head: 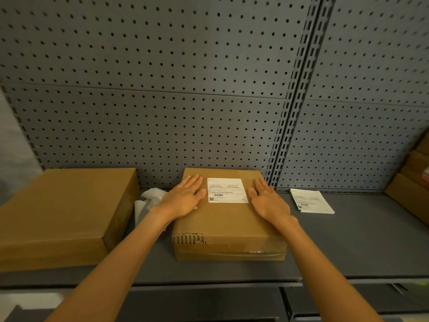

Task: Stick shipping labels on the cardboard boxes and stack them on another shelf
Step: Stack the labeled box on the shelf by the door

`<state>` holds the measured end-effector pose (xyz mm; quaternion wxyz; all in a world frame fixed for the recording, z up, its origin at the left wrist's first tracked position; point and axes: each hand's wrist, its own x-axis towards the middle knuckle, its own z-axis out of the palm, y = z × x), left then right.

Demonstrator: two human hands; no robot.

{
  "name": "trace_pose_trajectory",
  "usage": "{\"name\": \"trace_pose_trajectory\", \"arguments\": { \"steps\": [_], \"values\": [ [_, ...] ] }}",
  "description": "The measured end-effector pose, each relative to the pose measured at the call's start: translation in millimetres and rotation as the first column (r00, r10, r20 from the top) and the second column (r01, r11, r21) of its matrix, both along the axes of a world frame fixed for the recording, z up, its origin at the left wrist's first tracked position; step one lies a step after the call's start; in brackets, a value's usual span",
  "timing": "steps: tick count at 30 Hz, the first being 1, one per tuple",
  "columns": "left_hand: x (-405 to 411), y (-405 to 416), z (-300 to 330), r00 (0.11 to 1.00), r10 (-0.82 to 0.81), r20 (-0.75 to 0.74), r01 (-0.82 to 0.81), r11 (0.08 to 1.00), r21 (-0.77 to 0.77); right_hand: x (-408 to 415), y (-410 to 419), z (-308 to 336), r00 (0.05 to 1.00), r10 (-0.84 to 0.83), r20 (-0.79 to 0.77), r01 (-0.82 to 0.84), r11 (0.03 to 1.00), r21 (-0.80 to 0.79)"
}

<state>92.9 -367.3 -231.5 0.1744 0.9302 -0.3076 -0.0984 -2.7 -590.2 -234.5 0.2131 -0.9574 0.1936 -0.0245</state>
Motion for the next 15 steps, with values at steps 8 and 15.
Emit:
{"name": "trace_pose_trajectory", "arguments": {
  "steps": [8,15],
  "values": [
    [-37.0,21.3,1.2,0.887,0.209,-0.412,-0.386,0.825,-0.413,-55.5,-18.9,-4.2,0.962,-0.266,0.061,0.127,0.636,0.762],
    [-65.6,42.4,-27.8,0.646,0.089,-0.758,-0.627,0.628,-0.461,-87.8,0.0,-13.8,0.947,-0.32,0.013,0.113,0.373,0.921]
  ]
}}
